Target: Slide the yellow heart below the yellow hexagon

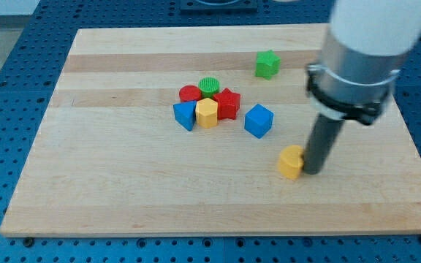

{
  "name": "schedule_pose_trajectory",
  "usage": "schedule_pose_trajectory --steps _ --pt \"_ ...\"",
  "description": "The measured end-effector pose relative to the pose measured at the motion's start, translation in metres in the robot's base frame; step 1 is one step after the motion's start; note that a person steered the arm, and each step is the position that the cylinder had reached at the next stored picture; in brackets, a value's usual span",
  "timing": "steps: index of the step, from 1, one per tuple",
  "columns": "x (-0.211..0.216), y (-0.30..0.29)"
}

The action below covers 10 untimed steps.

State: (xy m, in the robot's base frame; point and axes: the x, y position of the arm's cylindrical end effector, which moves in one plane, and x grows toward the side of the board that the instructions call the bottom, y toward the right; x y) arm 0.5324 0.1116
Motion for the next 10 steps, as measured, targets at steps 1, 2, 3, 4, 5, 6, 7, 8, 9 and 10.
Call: schedule_pose_trajectory --steps 1,2,3,4,5,6,7,8,9,10 --pt "0.013 -0.031" --pt "0.047 -0.012" --pt "0.027 -0.014" --pt "-0.011 -0.058" --pt "-0.015 -0.088" --pt "0.012 -0.087" --pt "0.020 -0.095" --pt "-0.017 -0.110" --pt "-0.046 -0.128" --pt "-0.051 -0.134"
